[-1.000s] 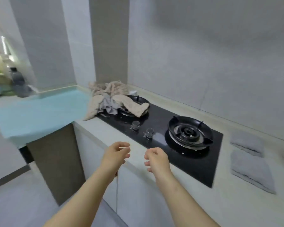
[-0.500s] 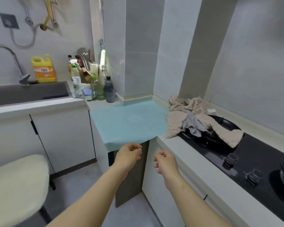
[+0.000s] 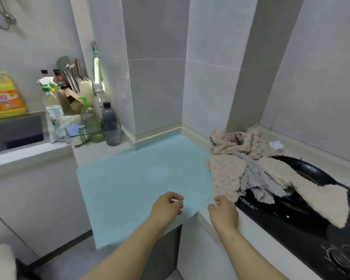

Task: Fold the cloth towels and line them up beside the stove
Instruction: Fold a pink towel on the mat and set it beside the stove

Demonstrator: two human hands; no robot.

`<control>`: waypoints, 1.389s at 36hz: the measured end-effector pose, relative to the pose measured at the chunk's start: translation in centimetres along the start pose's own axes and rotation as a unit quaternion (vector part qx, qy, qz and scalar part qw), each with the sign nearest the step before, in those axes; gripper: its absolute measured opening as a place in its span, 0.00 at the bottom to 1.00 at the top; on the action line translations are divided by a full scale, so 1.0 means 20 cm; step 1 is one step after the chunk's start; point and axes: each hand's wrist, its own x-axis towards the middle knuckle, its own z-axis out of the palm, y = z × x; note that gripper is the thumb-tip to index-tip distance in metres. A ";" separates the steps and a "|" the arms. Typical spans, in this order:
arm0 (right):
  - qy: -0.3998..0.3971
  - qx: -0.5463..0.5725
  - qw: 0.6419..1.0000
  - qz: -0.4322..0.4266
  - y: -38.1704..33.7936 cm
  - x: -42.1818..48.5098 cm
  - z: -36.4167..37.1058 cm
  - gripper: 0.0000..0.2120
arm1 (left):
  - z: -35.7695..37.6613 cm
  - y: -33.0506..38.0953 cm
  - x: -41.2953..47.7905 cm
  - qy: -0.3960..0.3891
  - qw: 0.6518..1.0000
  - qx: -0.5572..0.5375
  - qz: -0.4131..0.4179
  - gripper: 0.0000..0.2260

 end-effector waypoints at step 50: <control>0.379 0.273 0.884 0.006 -0.74 0.02 1.41 0.14 | -1.02 -0.19 1.47 -0.246 0.733 0.189 0.605 0.25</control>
